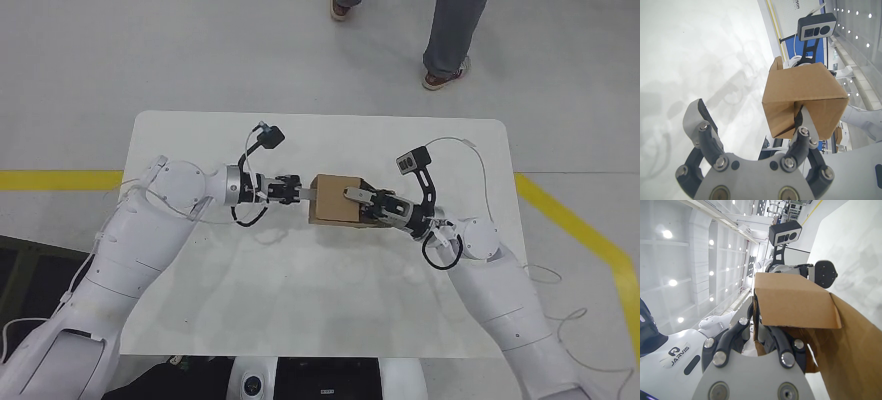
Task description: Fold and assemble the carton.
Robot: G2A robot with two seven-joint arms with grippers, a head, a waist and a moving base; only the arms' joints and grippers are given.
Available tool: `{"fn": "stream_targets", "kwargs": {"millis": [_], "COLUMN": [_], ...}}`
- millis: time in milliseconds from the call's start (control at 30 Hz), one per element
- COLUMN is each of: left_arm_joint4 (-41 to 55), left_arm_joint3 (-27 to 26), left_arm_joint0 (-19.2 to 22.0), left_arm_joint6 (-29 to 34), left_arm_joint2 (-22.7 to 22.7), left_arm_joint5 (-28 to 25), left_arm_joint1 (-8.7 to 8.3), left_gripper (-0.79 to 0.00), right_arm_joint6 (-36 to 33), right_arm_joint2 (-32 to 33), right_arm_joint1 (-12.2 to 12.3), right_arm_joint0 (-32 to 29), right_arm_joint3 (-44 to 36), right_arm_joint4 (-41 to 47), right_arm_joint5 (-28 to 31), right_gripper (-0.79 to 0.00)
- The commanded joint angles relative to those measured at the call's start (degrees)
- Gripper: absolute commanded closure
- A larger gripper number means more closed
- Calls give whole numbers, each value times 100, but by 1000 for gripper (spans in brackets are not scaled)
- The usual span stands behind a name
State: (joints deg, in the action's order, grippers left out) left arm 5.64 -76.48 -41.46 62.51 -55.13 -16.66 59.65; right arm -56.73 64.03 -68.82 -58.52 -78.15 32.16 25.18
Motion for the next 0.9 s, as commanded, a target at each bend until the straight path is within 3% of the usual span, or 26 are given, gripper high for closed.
{"fn": "stream_targets", "kwargs": {"millis": [0,233,433,867], "left_arm_joint4": [-101,-739,-1747,-3698], "left_arm_joint3": [22,-165,-666,-1594], "left_arm_joint0": [6,-3,-187,-1096], "left_arm_joint6": [46,191,55,-1194], "left_arm_joint2": [-51,-234,-390,-1084], "left_arm_joint5": [22,-219,-864,-2576], "left_arm_joint1": [-21,-121,-238,-519], "left_gripper": [-785,-785,-785,-785], "right_arm_joint6": [-38,-376,-251,185], "right_arm_joint2": [41,129,-105,-827], "right_arm_joint1": [16,88,52,-168], "right_arm_joint0": [-5,-6,-36,411], "right_arm_joint3": [28,103,197,1072], "right_arm_joint4": [-95,-515,-739,-1187], "right_arm_joint5": [-38,-346,-407,-310], "right_gripper": [0,0,0,0]}}
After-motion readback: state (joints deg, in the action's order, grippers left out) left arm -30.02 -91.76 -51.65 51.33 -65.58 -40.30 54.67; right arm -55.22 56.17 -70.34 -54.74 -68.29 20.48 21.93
